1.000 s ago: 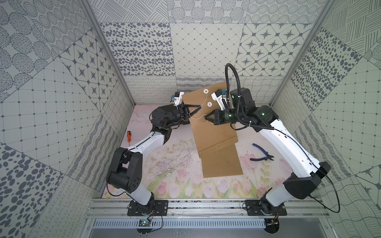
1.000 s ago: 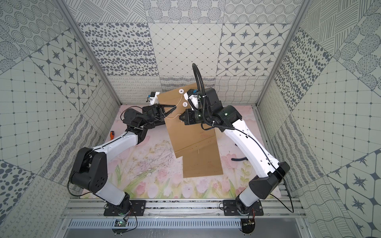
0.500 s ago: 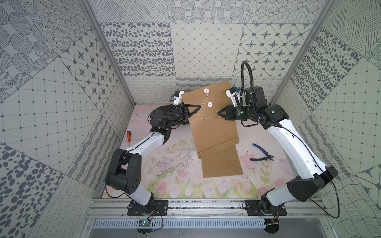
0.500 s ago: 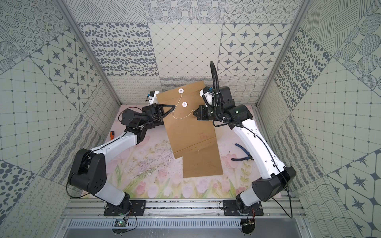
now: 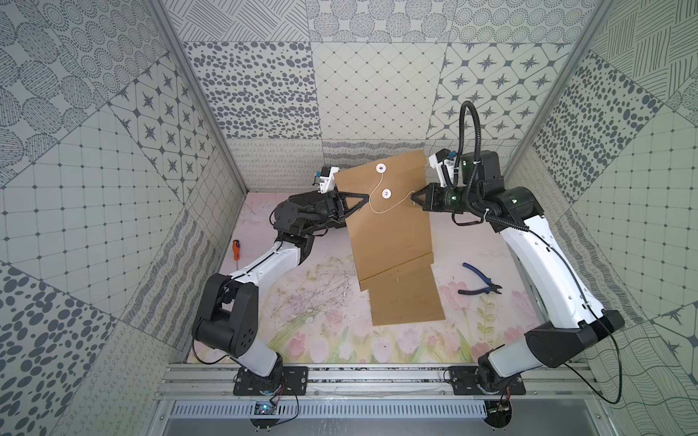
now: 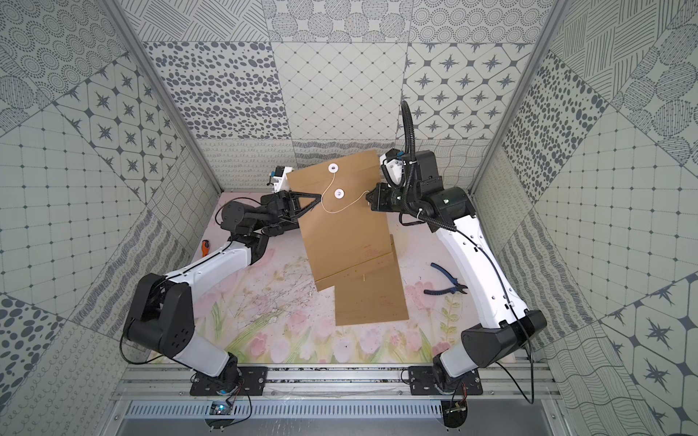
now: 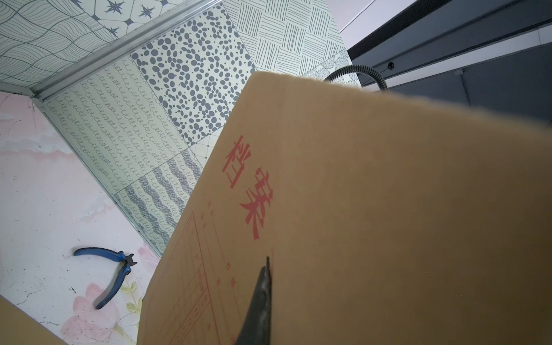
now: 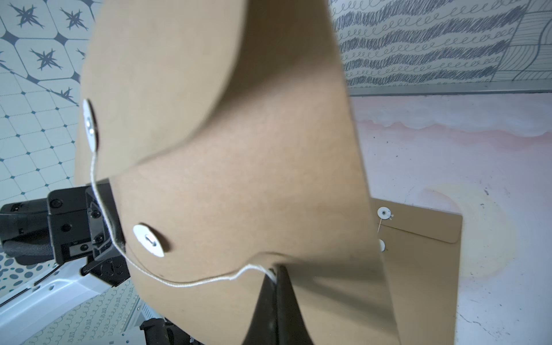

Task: Close the mouth of the file bag
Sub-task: Close the file bag.

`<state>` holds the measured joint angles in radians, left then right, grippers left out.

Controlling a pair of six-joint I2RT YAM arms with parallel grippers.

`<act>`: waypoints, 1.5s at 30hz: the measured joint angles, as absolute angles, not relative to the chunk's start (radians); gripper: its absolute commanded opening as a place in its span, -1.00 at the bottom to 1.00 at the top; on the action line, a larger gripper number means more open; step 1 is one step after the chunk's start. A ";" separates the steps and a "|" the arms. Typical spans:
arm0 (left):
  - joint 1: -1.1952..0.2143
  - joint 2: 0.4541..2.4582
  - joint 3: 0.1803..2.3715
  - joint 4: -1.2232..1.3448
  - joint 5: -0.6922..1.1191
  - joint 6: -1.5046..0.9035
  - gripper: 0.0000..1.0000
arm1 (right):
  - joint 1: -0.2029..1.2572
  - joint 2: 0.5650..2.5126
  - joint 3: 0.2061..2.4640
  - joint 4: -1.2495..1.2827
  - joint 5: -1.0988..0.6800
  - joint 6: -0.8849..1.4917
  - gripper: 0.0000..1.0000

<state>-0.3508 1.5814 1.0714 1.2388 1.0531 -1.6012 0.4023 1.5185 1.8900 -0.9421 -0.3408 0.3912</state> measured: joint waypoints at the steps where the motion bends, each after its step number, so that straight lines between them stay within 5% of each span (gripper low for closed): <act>1: -0.352 1.581 1.072 1.242 1.055 -1.604 -1.00 | 0.395 1.518 1.891 -0.941 -0.334 0.393 -1.00; 45: -0.356 1.522 1.072 1.179 1.102 -1.542 -1.00 | 0.295 1.546 1.956 -0.897 -0.266 0.454 -1.00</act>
<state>-0.3561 1.5215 1.0721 1.1793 1.1023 -1.5425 0.2951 1.5455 1.9556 -0.8970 -0.2657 0.4541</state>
